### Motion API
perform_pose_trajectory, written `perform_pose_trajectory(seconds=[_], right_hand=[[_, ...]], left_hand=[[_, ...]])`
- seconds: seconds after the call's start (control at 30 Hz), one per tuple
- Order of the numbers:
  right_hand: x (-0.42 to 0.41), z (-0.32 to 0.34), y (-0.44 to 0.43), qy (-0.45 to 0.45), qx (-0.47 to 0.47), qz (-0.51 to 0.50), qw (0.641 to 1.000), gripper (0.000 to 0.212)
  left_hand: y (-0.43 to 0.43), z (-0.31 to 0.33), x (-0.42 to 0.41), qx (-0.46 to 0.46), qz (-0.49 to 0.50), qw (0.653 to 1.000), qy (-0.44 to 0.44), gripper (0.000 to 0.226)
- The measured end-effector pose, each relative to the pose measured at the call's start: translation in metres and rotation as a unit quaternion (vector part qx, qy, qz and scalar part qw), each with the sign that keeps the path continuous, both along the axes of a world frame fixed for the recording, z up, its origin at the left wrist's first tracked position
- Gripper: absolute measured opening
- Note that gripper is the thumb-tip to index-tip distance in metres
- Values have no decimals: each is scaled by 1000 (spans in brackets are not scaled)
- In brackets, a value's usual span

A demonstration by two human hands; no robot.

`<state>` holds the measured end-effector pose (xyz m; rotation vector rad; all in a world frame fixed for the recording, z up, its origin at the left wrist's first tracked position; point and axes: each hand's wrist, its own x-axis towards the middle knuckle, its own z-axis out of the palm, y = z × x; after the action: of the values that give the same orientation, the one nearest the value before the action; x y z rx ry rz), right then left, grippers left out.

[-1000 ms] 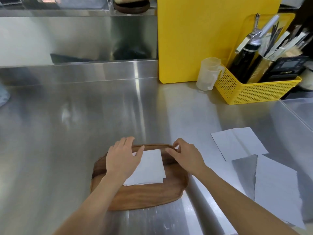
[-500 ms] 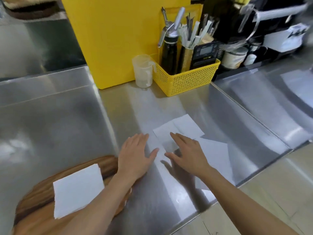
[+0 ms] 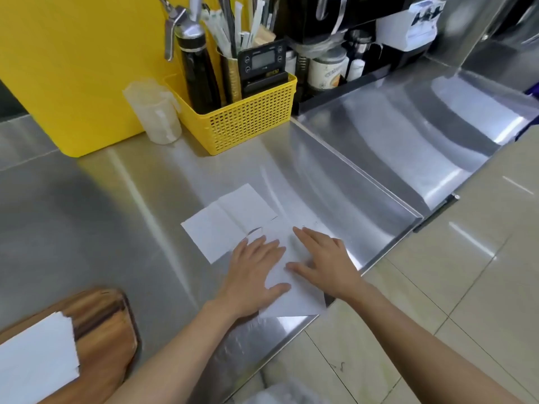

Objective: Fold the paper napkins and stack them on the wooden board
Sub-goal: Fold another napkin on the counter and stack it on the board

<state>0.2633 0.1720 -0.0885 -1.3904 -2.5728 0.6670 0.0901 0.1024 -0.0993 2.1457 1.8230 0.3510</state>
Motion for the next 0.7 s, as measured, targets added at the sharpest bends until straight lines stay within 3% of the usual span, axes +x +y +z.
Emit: perform_pose_trajectory(seconds=[0.17, 0.33, 0.47, 0.57, 0.7], right_hand=[[5, -2, 0, 102, -41, 47, 993, 69], [5, -1, 0, 159, -72, 93, 980, 57], [4, 3, 1, 129, -75, 134, 980, 67], [4, 7, 1, 115, -71, 144, 980, 73], [2, -2, 5, 123, 7, 141, 982, 47]], left_hand=[[2, -8, 3, 58, 0, 996, -65, 36], [9, 1, 2, 60, 69, 990, -110, 36], [13, 16, -2, -23, 150, 965, -215, 18], [17, 15, -12, -69, 195, 936, -286, 20], [18, 14, -18, -120, 204, 919, -317, 20]])
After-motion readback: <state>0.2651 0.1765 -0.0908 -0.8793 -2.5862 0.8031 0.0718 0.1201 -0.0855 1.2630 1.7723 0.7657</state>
